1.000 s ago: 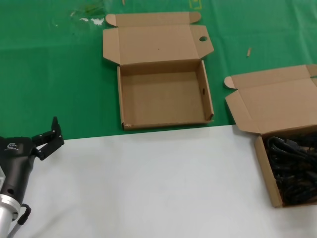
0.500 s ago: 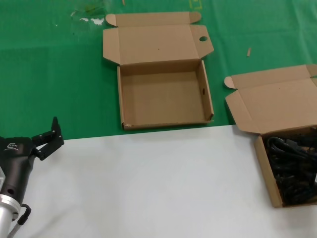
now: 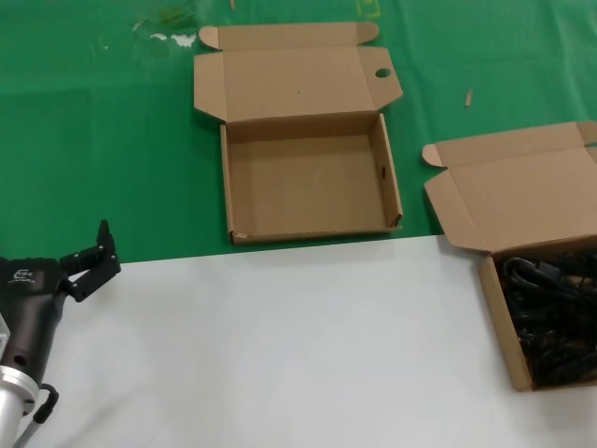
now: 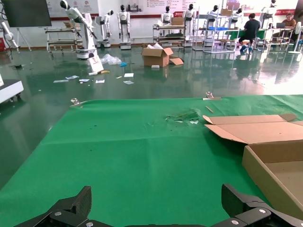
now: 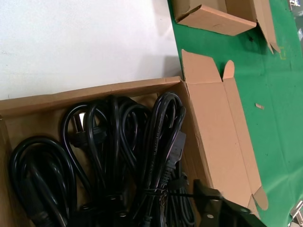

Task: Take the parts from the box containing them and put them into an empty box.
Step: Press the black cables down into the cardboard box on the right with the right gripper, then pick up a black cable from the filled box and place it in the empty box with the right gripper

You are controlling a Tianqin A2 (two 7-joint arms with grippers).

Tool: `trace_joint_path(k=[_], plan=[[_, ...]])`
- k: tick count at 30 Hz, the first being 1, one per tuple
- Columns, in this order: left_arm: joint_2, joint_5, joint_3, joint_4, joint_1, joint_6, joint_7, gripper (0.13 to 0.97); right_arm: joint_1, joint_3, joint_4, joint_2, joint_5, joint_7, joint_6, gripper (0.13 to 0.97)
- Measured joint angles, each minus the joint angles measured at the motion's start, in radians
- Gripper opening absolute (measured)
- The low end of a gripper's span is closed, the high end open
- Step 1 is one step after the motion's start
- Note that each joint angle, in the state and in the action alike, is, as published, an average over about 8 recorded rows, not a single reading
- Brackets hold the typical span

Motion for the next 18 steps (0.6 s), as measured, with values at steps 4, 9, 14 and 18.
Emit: trace_joint_path(k=[4,9,14,18], plan=[[0.000,0.000,0.000,0.000,0.000,0.000,0.000,0.966,-0.003,0.003,-0.005,-0.001,-0.002,0.001,-0.006,0.488],[0.000,0.000,0.000,0.000,0.000,0.000,0.000,0.966,-0.002,0.002,-0.009,-0.004,-0.001,0.000,-0.011,0.389],[0.000,0.000,0.000,0.000,0.000,0.000,0.000,0.966,0.002,-0.001,-0.010,-0.007,0.002,-0.001,-0.012,0.295],[0.000,0.000,0.000,0.000,0.000,0.000,0.000,0.966,0.008,-0.006,-0.006,-0.006,0.004,-0.001,-0.010,0.254]])
